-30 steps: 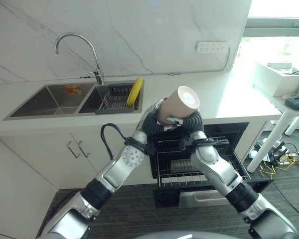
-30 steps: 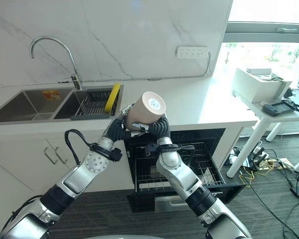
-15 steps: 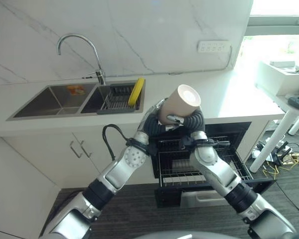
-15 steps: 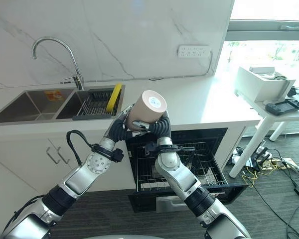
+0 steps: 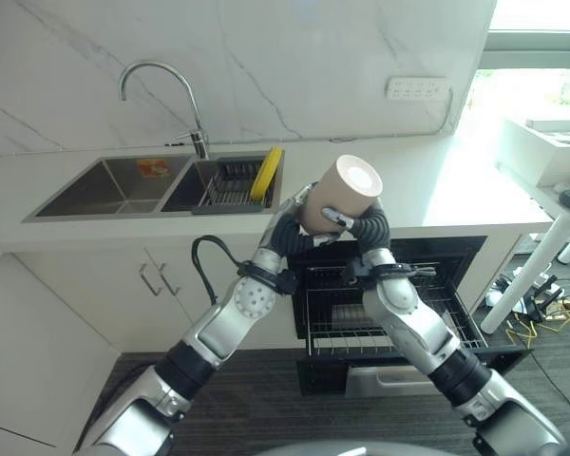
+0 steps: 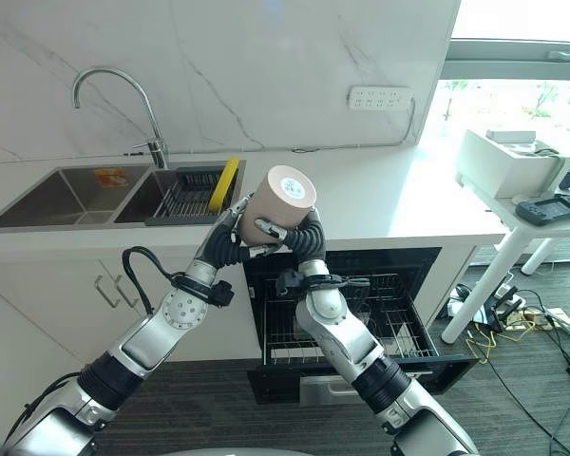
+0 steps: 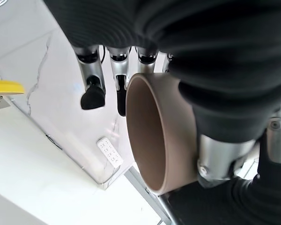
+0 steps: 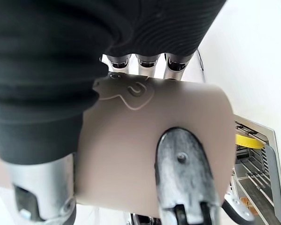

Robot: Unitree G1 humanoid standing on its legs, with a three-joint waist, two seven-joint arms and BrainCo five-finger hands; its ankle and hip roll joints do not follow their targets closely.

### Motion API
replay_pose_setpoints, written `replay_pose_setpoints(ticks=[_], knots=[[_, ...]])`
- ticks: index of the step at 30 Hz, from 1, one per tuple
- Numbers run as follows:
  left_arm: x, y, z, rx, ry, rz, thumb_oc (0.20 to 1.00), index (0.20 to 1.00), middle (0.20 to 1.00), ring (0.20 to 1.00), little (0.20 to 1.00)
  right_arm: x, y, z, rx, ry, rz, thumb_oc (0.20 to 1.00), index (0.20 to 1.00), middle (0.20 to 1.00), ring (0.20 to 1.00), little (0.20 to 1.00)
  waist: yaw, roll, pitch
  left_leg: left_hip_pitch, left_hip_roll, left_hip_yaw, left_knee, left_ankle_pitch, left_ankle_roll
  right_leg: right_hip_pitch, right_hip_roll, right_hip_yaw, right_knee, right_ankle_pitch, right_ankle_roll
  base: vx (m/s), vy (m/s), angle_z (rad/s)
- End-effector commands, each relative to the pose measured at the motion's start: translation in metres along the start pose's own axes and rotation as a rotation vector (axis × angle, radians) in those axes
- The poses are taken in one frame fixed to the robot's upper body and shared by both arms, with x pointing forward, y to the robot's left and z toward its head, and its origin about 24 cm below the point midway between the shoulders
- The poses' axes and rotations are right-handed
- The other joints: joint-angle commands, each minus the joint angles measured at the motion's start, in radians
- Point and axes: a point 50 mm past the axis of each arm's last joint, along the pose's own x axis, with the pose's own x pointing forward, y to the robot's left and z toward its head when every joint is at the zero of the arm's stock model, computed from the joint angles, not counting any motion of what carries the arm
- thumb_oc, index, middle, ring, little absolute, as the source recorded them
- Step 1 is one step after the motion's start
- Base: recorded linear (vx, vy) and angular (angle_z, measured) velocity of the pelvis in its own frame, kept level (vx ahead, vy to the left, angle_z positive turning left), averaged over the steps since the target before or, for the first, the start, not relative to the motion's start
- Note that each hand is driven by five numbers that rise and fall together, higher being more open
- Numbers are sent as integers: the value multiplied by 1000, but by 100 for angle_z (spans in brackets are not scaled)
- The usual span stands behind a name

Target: Place the dishes in the dishwasher.

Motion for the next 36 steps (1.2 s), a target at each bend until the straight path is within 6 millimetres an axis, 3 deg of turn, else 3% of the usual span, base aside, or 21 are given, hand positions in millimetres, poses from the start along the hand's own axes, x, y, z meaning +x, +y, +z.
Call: replay_pose_setpoints(ticks=[1, 6, 8, 27, 36], knots=[[1, -37, 22, 135, -172, -267, 200, 200, 200, 200, 200, 11, 50, 62, 125, -296, 228, 200, 200, 200, 200, 200, 14, -39, 26, 26, 37, -28, -1, -72, 4, -10, -111, -53, 20, -36, 91, 0, 0, 0], [0, -38, 22, 152, -178, -277, 200, 200, 200, 200, 200, 13, 48, 66, 117, -311, 214, 200, 200, 200, 200, 200, 11, -39, 30, 29, 38, -27, -1, -73, 4, -10, -111, -50, 21, -36, 92, 0, 0, 0], [0, -39, 21, 138, -165, -272, 1000, 1000, 1000, 1000, 1000, 13, 48, 68, 106, -326, 211, 200, 200, 200, 200, 200, 12, -38, 30, 30, 38, -27, -1, -73, 4, -9, -110, -50, 21, -36, 92, 0, 0, 0], [-1, -25, 12, 130, -135, -116, 1000, 1000, 1000, 1000, 1000, 9, 30, 64, 175, -332, 84, 200, 200, 200, 200, 200, 8, -31, 27, 26, 47, -11, -1, -69, -2, -5, -113, -71, 20, -33, 87, -5, 1, 2], [-9, -14, -8, 135, -33, -43, 1000, 1000, 1000, 1000, 1000, 2, 15, 77, 235, -399, 65, 200, 200, 200, 200, 200, 7, -29, 25, 23, 46, -17, -1, -69, -3, -5, -108, -70, 20, -35, 85, -1, 1, 1]])
